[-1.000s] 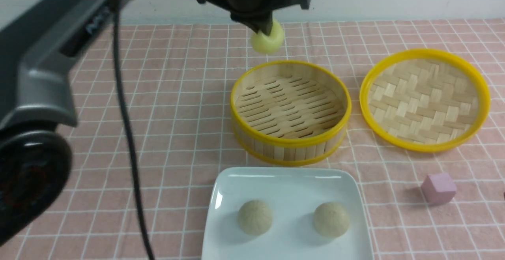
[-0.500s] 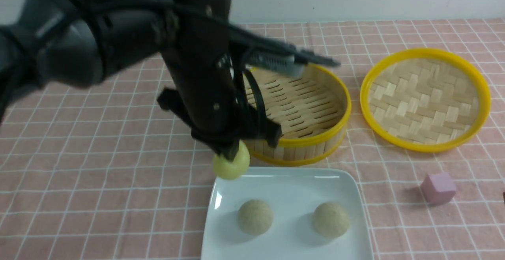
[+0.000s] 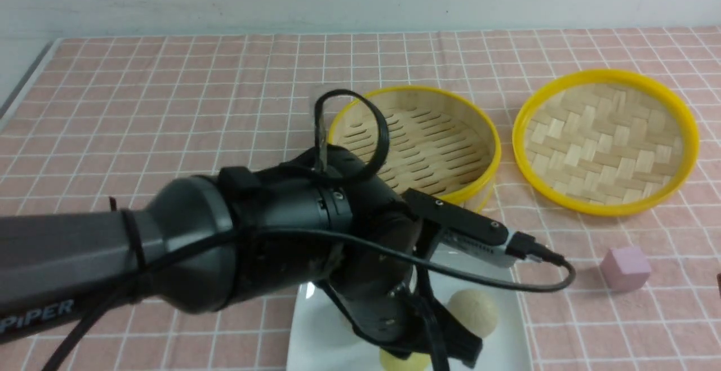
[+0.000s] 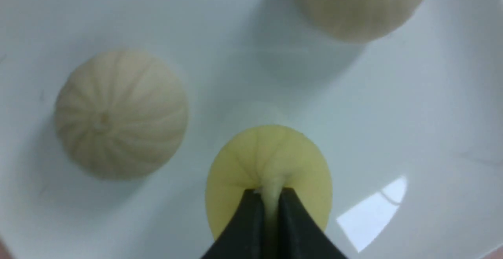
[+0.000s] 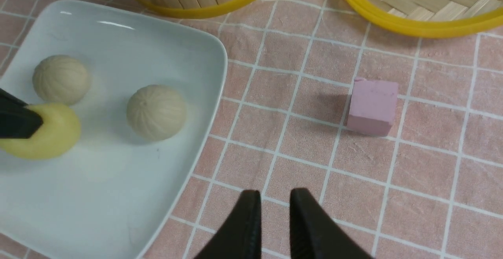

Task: Put the steamed buns into the plate on the pink tablecloth.

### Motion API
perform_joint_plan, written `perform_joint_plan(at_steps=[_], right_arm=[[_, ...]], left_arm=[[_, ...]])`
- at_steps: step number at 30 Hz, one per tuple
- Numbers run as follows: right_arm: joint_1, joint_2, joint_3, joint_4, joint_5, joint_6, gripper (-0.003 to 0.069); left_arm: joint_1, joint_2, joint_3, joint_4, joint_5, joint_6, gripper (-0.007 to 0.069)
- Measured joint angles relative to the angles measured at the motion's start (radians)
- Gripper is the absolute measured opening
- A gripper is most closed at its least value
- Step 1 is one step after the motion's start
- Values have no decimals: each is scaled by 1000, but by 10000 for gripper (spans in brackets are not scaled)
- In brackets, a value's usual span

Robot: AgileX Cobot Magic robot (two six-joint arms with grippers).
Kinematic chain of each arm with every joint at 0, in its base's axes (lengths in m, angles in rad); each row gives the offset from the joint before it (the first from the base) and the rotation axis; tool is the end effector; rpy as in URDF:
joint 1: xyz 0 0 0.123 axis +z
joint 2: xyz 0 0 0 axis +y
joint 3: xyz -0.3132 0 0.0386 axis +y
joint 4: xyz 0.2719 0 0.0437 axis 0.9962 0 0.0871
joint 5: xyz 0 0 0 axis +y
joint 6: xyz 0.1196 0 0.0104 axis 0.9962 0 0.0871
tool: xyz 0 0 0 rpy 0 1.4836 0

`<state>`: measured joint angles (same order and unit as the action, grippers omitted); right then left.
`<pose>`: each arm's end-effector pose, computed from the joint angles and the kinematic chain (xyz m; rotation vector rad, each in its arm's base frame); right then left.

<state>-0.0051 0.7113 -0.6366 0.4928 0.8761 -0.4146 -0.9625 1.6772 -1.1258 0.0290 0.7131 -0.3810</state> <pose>0.1404 0.0429 0.2997 -0.2688 2.3211 0.3961 0.2145 -0.3041 0.2142 0.8274 2.6766 -0.3219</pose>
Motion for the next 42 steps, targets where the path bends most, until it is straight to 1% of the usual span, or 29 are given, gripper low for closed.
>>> perform_joint_plan(at_steps=[3,8,10,12,13,15,18,20,22,24,27,28,30,31,32,33,35,36,37,38,39,40,42], right_arm=[[0,0,0,0,0,0,138],[0,0,0,0,0,0,143],[0,-2,0,13,6,0,143],[0,-13,-11,36,40,0,143],[0,-15,-12,41,49,0,143],[0,-47,-41,52,116,0,129],[0,-124,-97,42,231,3,67],[0,-181,-127,16,286,23,20],[0,-240,-145,-21,326,50,-8],[0,-330,-150,-75,362,87,-13],[0,-442,-136,-152,361,125,-13],[0,-504,-108,-182,313,134,-13],[0,-579,-49,-196,216,141,-12],[0,-594,-33,-196,203,142,-11],[0,-651,47,-196,58,146,-11],[0,-655,56,-196,42,147,-11],[0,-696,168,-196,-118,150,-9],[0,-698,176,-196,-131,150,-9],[0,-708,245,-196,-237,150,-8],[0,-710,270,-196,-287,150,-8],[0,-710,275,-196,-287,150,-8],[0,-710,310,-196,-351,150,-8],[0,-712,336,-196,-391,150,-6]], left_arm=[[0,1,0,7,-66,-2,31],[0,33,0,11,-106,-14,52],[0,51,0,11,-110,-39,84],[0,63,2,12,-110,-78,135],[0,65,2,13,-110,-82,141],[1,67,3,22,-111,-130,225],[1,66,3,38,-111,-154,341],[1,60,3,42,-107,-155,391],[1,49,3,45,-103,-155,420],[1,32,3,60,-100,-155,438],[1,21,3,83,-99,-155,445],[1,20,3,94,-96,-155,446],[1,20,3,104,-88,-155,446],[1,20,3,105,-87,-155,446],[1,20,3,107,-84,-155,446],[1,20,3,107,-84,-155,446],[1,20,3,108,-83,-155,446],[1,20,3,108,-83,-155,446],[1,20,3,109,-83,-155,446],[1,20,3,109,-83,-155,446],[1,20,3,109,-83,-155,446],[1,20,3,109,-83,-155,446],[1,20,3,109,-83,-155,446]])
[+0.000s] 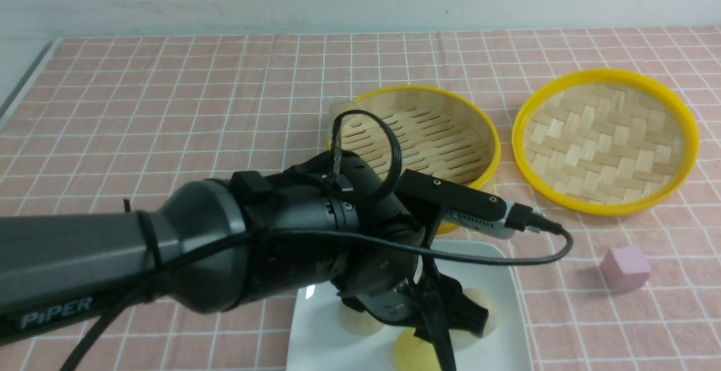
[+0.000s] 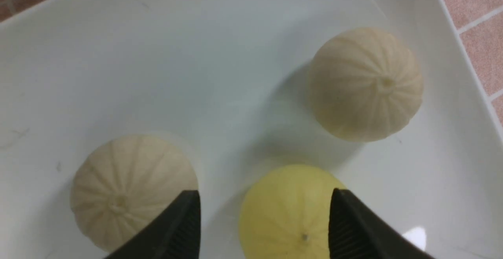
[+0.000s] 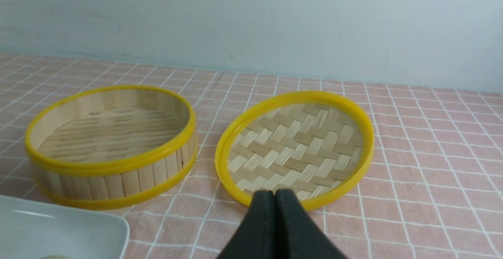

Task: Put the steamed buns into the plate on the pink tablecloth.

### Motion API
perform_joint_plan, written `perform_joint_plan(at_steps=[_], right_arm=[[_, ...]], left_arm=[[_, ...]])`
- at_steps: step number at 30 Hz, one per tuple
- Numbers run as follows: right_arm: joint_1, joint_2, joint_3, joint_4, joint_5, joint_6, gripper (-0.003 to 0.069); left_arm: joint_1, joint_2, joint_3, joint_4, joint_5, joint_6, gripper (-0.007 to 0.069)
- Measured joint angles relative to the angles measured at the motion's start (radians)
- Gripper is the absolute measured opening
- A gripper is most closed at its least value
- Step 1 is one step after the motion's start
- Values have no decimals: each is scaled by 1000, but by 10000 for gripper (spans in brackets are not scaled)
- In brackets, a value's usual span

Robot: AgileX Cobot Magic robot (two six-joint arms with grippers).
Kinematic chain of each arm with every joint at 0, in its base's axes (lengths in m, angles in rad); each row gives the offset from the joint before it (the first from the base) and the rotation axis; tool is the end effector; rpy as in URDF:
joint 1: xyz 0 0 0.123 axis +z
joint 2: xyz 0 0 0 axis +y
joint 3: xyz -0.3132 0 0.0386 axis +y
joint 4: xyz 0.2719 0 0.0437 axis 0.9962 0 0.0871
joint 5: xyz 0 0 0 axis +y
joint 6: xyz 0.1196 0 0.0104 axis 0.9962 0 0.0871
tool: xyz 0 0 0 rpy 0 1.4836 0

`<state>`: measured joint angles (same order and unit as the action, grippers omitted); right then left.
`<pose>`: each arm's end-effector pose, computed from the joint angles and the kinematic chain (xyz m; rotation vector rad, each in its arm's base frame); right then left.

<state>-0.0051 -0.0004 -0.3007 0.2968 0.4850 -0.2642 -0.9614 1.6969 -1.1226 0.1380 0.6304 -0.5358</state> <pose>0.0521 0.0161 0.2745 -0.1000 1.6466 0.1089 0.2269 -0.3081 0.2105 0.6973 2.6298 -0.3198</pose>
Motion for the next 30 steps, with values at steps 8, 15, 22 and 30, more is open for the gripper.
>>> perform_joint_plan(at_steps=[8,15,22,30], right_arm=[[0,0,13,1,-22,0,-1],[0,0,13,1,-22,0,1],[0,-9,13,-15,-21,1,5],[0,-11,108,-125,-108,2,13]], left_arm=[[0,0,0,3,-1,0,440],[0,0,0,45,-2,0,439],[0,0,0,51,-3,-1,435],[0,-22,0,88,-2,-2,278]])
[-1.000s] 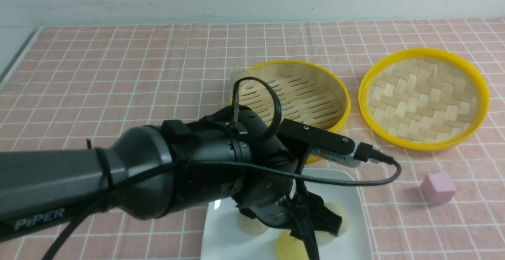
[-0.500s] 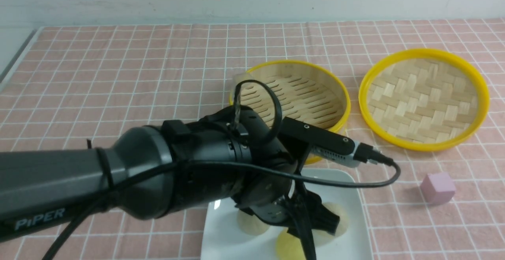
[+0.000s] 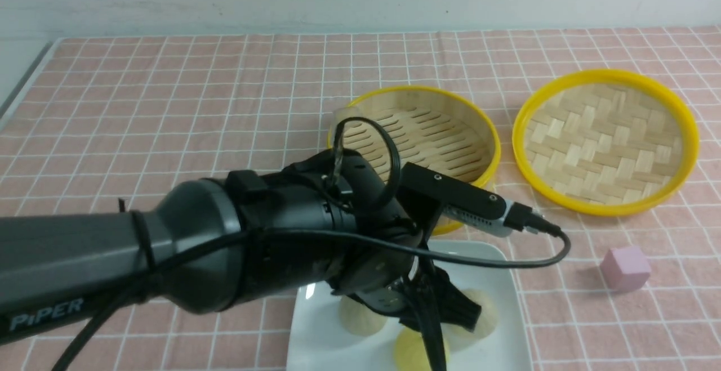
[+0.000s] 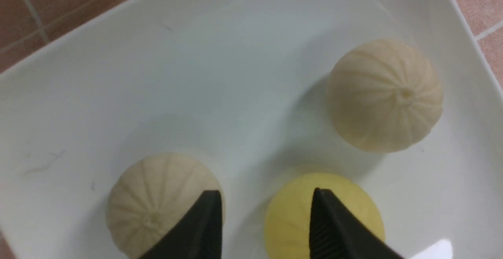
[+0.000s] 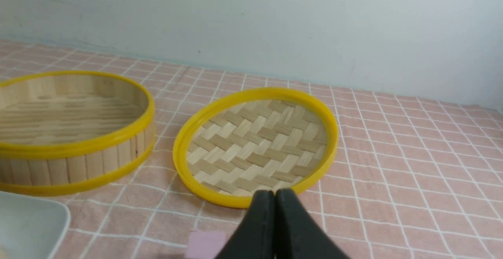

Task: Put the steamed buns into the plate on the pink tablecloth.

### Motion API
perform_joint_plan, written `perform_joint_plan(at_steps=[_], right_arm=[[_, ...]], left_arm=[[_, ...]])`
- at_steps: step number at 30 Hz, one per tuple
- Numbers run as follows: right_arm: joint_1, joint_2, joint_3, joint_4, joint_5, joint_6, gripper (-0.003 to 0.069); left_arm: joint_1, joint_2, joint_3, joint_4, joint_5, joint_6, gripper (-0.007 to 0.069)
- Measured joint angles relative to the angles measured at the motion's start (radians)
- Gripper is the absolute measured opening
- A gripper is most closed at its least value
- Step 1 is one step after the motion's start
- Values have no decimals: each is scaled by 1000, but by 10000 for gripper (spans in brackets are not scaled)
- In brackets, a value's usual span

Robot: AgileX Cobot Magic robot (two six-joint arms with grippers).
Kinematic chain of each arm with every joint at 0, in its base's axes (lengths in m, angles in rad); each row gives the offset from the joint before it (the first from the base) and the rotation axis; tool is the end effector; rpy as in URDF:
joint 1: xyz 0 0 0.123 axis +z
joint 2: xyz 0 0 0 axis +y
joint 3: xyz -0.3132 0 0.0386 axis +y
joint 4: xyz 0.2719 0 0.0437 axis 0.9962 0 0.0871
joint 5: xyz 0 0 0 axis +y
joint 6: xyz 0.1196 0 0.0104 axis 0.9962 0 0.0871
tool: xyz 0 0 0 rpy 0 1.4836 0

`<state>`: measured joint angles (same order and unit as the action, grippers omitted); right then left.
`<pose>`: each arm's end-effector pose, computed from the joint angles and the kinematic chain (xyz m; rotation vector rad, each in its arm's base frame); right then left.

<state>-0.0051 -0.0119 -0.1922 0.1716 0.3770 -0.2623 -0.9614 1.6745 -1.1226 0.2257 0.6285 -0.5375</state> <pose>0.0632 0.0072 0.2461 -0.1282 1.6464 -0.0301 0.2311 -0.3035 0.2201 0.7545 2.5538 -0.2675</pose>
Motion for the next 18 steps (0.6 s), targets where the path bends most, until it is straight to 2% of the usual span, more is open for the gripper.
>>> perform_joint_plan(at_steps=[1,3,4,5,7,12,18], right_arm=[[0,0,24,-13,-6,0,14],[0,0,43,-21,-11,0,15],[5,0,73,-29,-15,0,16],[17,0,91,-31,-17,0,17],[64,0,124,-31,-16,0,20],[190,0,185,-31,-17,1,26],[155,0,211,-41,-24,1,34]], left_arm=[[0,-15,0,16,0,0,224],[0,-31,0,30,1,0,177],[0,-58,0,51,1,0,101],[0,-80,0,63,1,0,60],[0,-126,0,77,1,0,18],[0,-238,0,90,11,0,1],[0,-337,2,100,46,0,1]])
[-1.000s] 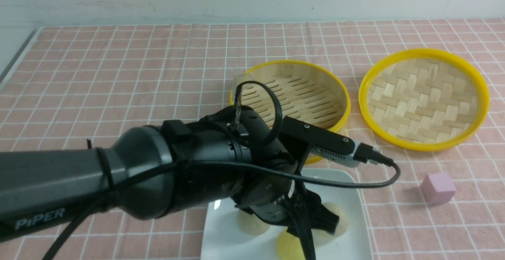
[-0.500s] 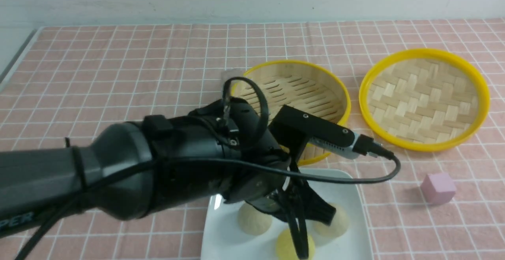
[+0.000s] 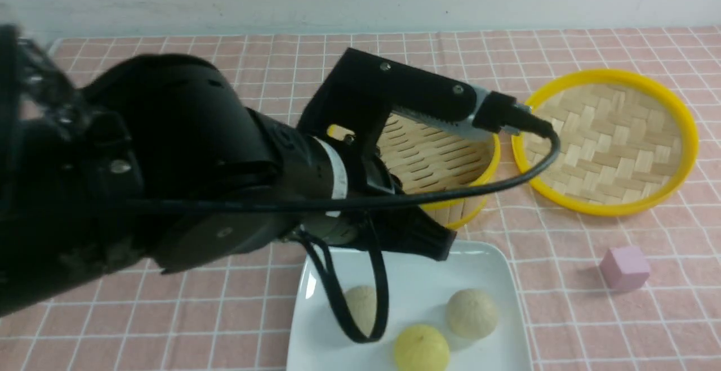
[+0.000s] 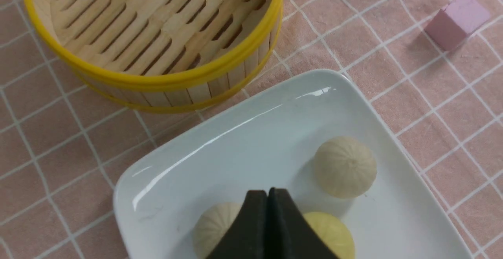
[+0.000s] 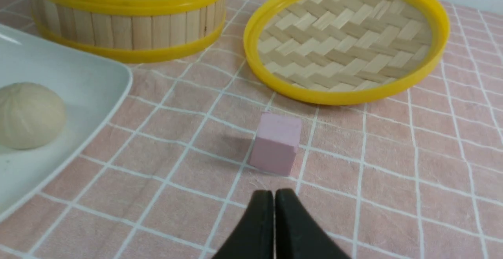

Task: Put the steamed buns into the plate on the pink tablecloth.

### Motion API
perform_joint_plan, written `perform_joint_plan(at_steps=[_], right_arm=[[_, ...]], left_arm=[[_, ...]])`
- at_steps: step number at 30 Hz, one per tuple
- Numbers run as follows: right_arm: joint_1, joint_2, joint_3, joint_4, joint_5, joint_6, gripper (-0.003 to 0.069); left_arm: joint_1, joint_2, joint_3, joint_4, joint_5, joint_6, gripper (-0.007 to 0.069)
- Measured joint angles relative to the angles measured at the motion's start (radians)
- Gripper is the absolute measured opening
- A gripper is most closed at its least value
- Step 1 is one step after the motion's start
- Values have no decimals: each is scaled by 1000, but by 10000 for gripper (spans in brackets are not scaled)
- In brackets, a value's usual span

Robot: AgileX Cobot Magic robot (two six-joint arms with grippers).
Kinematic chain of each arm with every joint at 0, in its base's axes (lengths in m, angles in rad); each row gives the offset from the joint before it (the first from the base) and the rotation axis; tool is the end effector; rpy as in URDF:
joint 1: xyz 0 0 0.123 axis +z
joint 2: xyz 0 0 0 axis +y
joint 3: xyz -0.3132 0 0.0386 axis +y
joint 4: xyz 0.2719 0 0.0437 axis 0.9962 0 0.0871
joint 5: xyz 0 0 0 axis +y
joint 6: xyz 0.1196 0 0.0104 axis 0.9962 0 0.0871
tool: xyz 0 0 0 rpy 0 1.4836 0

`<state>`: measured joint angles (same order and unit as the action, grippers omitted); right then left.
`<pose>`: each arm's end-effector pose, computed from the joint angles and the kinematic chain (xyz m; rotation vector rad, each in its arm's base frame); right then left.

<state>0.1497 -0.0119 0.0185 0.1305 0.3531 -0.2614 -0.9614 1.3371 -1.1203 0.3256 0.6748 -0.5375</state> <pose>0.0725 0.0164 0.1678 -0.2958 1.8166 0.0490 0.2050 -0.2517 0.3382 0.6946 2.2566 -0.3802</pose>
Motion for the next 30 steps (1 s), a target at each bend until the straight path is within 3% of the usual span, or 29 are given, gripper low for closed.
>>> perform_joint_plan(at_steps=[7,22,30], right_arm=[[-53,0,0,-104,2,0,45],[-53,0,-5,-114,33,4,67],[-53,0,-7,-114,44,115,80]], left_arm=[[0,-189,1,5,45,0,5],[0,-426,1,40,174,1,13],[0,-525,1,74,259,1,15]])
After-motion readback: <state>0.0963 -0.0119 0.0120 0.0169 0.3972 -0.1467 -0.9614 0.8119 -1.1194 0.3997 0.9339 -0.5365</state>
